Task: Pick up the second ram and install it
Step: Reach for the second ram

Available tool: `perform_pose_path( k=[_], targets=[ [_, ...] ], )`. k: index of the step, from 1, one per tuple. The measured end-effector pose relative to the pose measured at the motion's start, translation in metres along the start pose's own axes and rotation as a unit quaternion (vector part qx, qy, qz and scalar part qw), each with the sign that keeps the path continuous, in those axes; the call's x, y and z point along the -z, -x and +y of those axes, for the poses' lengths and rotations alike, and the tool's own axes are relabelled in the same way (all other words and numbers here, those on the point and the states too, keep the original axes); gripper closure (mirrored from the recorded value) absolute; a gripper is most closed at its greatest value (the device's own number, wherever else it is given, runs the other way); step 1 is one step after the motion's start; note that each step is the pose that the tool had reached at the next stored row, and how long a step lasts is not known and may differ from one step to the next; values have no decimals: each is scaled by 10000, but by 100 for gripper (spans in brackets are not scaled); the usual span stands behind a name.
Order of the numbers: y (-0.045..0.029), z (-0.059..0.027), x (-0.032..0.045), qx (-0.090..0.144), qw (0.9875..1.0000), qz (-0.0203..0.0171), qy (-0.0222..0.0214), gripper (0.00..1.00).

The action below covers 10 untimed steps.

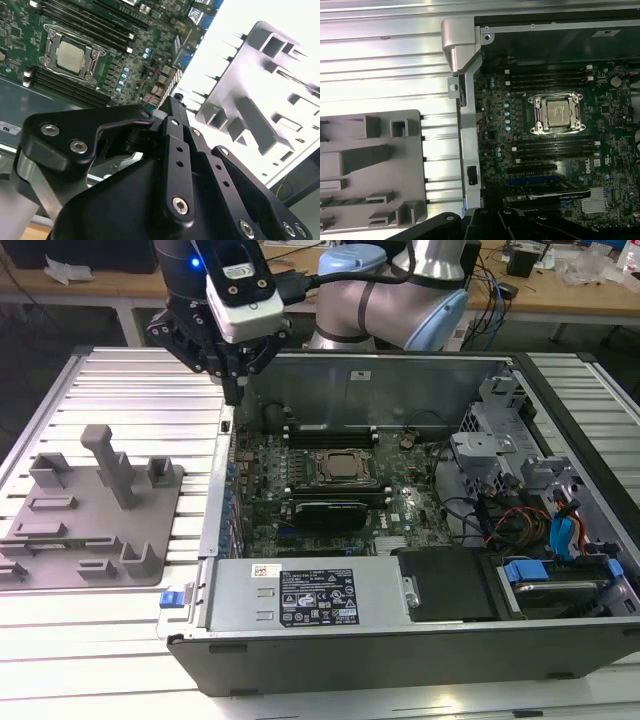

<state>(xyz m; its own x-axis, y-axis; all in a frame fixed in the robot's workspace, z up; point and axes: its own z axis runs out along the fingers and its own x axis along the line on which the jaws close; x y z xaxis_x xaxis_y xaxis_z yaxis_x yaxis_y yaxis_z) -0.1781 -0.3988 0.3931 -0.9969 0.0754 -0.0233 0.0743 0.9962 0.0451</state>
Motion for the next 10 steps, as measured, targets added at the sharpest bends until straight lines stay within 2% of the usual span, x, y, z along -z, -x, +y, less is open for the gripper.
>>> perform_pose_path(
  k=[2,5,8,10],
  targets=[
    [-65,-5,1,1,10000,0,0,92],
    [-109,-8,2,1,10000,0,0,92],
    [-219,-16,4,0,10000,0,0,92],
    [-263,-20,5,1,10000,0,0,92]
  ],
)
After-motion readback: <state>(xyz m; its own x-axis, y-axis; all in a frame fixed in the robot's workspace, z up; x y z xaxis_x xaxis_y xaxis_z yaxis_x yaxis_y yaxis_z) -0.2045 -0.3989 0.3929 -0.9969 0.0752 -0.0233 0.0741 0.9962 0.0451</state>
